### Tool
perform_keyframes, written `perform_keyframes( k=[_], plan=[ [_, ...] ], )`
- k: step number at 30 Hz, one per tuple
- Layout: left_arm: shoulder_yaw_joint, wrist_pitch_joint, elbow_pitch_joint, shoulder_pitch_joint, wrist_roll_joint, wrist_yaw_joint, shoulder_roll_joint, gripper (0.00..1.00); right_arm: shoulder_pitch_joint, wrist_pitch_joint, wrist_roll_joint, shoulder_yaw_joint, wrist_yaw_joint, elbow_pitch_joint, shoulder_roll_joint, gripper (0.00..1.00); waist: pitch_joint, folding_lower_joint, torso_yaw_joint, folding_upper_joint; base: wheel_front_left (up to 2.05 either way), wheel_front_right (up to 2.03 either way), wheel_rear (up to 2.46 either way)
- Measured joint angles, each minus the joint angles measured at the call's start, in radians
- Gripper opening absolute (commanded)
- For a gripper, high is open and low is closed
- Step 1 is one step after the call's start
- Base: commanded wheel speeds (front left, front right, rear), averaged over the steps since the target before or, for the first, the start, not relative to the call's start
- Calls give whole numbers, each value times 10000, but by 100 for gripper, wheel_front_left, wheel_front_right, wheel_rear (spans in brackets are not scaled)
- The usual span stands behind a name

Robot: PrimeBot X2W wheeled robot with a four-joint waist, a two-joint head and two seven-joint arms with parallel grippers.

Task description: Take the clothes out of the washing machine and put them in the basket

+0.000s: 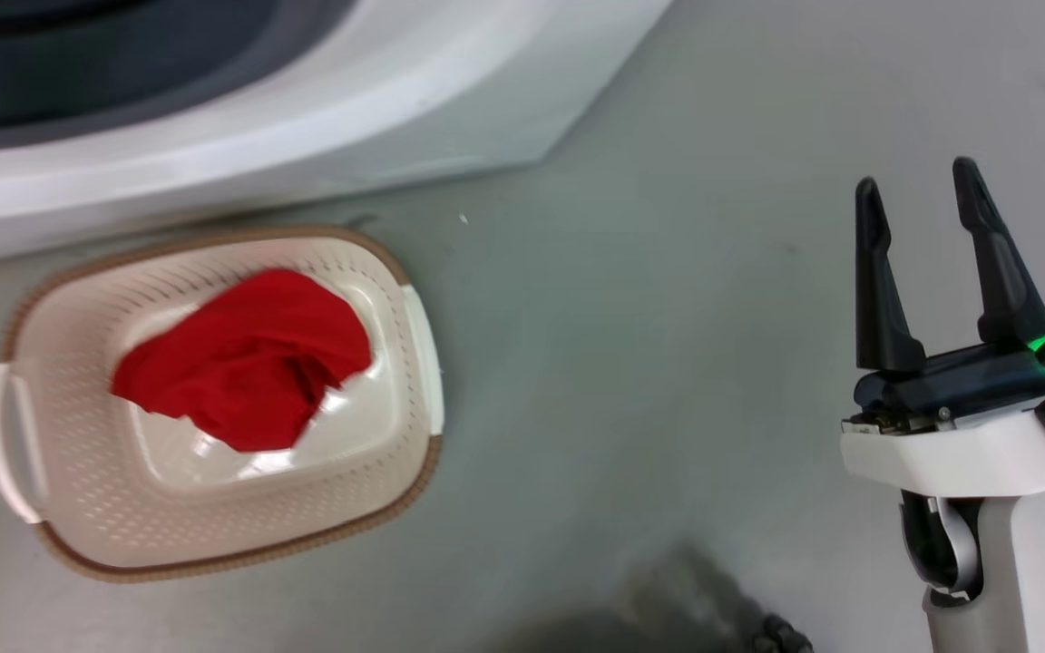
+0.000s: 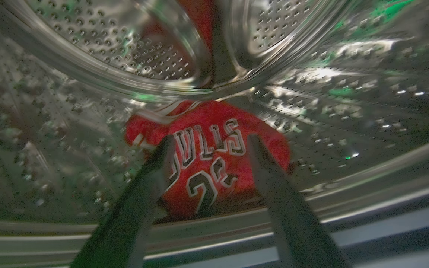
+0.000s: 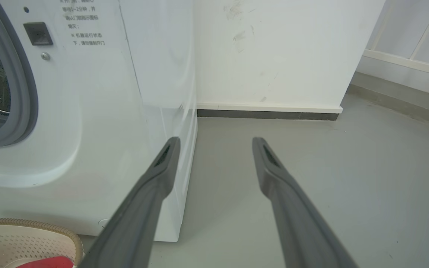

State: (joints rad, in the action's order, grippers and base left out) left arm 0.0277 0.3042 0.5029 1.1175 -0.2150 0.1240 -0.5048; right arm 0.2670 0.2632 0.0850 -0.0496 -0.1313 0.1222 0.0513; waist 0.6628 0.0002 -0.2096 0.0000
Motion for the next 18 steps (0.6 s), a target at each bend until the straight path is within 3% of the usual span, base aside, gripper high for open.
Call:
perform_keyframes(
  k=[4, 10, 18],
  plan=[
    [412, 1116, 779, 1654, 441, 25, -719, 100, 119, 0, 366, -268, -2, 25, 0, 100, 801, 0, -357, 0, 0, 0, 0],
    [1091, 2493, 1678, 3844, 924, 50, -1300, 100, 215, 0, 573, -727, -2, 48, 4, 100, 1862, 1, -930, 0, 0, 0, 0],
    [1866, 4142, 2702, 5195, 1319, 54, -2042, 100, 242, 0, 940, -1283, 0, 261, 4, 100, 2618, 1, -2039, 0, 0, 0, 0]
  ],
)
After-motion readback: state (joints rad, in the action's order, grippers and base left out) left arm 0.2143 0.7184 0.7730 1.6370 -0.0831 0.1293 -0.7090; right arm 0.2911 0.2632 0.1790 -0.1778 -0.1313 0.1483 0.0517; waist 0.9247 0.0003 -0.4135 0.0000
